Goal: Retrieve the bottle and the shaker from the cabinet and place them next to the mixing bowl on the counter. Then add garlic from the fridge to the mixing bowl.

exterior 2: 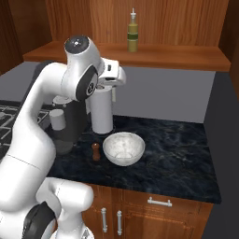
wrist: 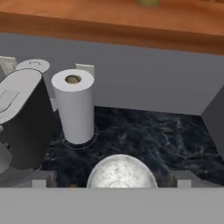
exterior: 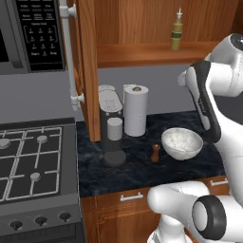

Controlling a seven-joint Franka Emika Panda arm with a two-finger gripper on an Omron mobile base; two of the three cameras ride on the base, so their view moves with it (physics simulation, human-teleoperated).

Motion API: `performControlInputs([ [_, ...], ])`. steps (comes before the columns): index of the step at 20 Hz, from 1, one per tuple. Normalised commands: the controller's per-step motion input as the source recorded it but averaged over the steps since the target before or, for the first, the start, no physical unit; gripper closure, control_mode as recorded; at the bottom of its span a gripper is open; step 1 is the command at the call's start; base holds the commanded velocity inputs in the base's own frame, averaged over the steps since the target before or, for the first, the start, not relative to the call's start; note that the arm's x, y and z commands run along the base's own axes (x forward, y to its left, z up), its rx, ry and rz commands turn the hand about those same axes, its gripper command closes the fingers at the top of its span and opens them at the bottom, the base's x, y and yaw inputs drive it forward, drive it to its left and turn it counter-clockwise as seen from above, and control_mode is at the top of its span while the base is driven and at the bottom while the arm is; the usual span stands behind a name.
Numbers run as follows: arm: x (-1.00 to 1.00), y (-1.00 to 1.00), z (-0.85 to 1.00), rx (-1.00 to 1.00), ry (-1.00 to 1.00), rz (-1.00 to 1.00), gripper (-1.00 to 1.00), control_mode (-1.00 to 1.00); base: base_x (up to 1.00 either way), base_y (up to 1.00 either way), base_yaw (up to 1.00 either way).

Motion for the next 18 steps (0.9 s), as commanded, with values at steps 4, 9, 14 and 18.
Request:
performControlInputs([
  [4, -0.02, -0.22, 0.72, 0.00, -0.04, 0.01, -1.00, -1.00, 0.00, 0.00, 0.00],
  [9, 0.00, -0.07, 0.53, 0.00, -0.07, -0.10, -1.00, -1.00, 0.00, 0.00, 0.00],
  [14, 0.24, 0.00, 0.25, 0.13, -0.29, -0.16, -1.00, -1.00, 0.00, 0.00, 0.00],
  [18, 0.54, 0.00, 0.16, 0.09, -0.34, 0.00, -1.00, -1.00, 0.00, 0.00, 0.00],
])
